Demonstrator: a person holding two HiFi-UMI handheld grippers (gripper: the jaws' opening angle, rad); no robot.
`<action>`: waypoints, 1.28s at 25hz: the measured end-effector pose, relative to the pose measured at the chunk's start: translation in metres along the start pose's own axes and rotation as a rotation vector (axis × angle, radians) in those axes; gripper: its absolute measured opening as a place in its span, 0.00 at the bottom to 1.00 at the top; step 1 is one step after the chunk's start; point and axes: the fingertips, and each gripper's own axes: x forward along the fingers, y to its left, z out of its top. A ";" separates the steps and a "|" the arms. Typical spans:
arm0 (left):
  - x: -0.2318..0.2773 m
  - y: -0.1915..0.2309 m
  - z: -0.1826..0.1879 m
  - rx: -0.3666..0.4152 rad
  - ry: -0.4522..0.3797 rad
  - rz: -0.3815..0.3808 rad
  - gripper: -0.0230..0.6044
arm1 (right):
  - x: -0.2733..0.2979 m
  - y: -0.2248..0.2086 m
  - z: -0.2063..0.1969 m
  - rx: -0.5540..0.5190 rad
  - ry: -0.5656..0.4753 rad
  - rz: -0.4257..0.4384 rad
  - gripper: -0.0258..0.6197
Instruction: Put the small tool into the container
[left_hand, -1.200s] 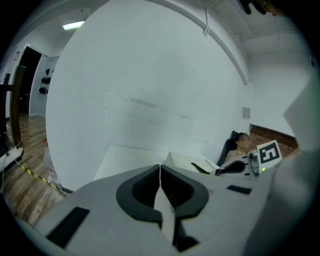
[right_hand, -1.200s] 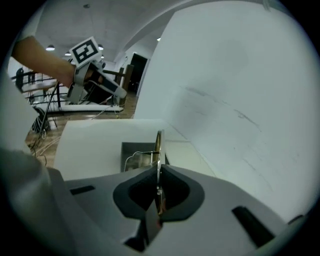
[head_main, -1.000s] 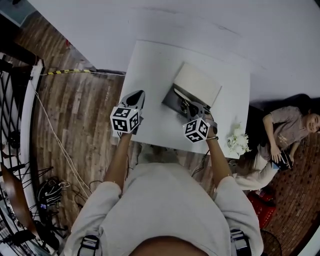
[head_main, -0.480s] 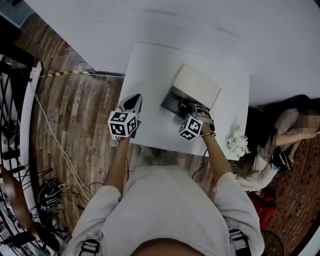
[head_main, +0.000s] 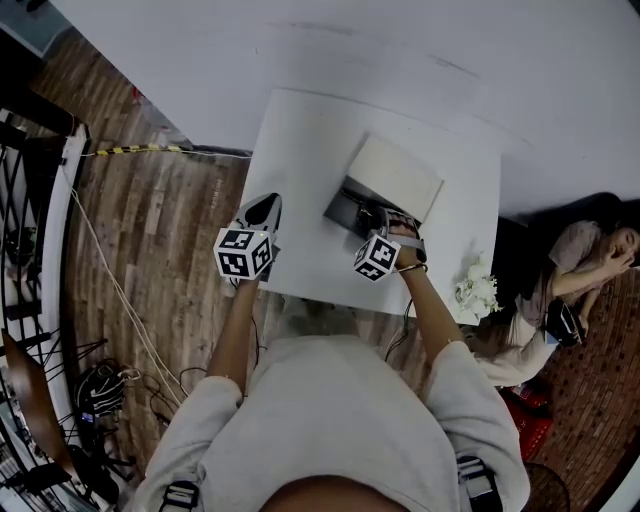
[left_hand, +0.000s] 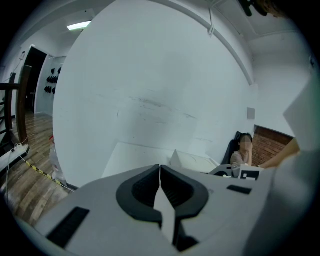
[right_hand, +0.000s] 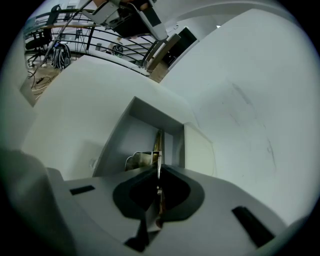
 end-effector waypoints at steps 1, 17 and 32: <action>-0.001 0.000 -0.001 0.000 0.001 0.000 0.06 | 0.000 0.001 0.000 -0.005 0.002 0.000 0.04; -0.009 0.012 -0.001 0.001 0.007 0.031 0.06 | 0.018 -0.007 0.004 -0.035 -0.007 -0.022 0.05; -0.005 0.007 -0.007 0.000 0.016 0.033 0.06 | 0.019 0.006 0.004 -0.018 -0.054 0.051 0.07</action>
